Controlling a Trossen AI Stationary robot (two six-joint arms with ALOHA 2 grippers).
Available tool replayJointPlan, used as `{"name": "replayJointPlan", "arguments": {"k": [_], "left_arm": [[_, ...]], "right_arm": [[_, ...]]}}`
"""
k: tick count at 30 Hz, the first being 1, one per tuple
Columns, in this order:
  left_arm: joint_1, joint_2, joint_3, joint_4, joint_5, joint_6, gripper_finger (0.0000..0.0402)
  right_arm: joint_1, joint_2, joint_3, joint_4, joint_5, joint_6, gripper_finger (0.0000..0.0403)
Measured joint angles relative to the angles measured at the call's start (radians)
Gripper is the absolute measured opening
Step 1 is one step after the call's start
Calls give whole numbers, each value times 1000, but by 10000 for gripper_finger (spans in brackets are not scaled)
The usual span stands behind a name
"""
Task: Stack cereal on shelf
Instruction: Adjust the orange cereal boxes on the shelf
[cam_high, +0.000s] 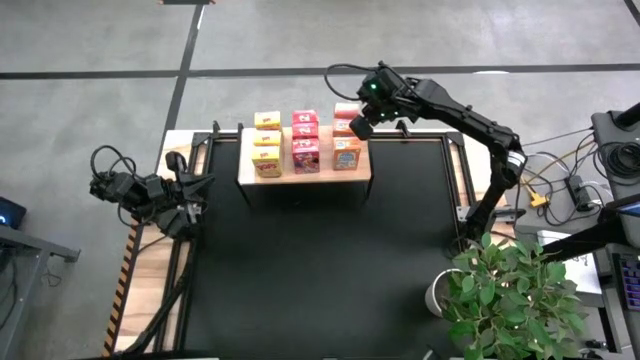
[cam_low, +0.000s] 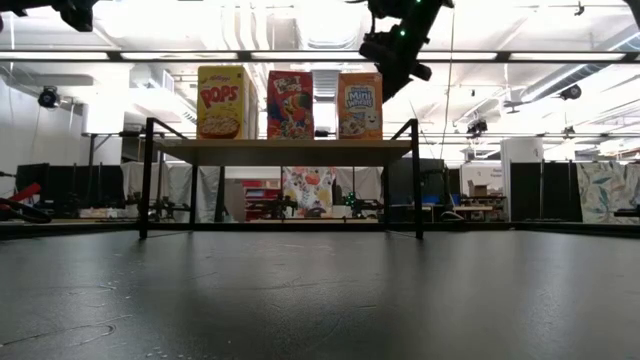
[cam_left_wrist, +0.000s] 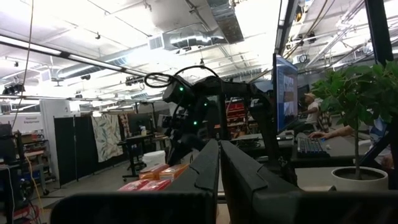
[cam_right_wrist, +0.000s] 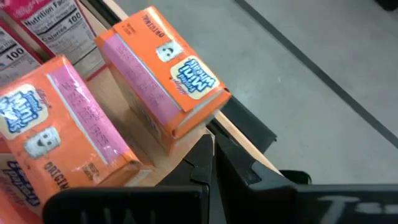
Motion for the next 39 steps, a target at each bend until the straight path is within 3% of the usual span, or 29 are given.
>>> {"name": "replayJointPlan", "arguments": {"k": [39], "left_arm": [[0,0,0,1,0,0,0]], "right_arm": [[0,0,-10,72,-1,-42,9]]}}
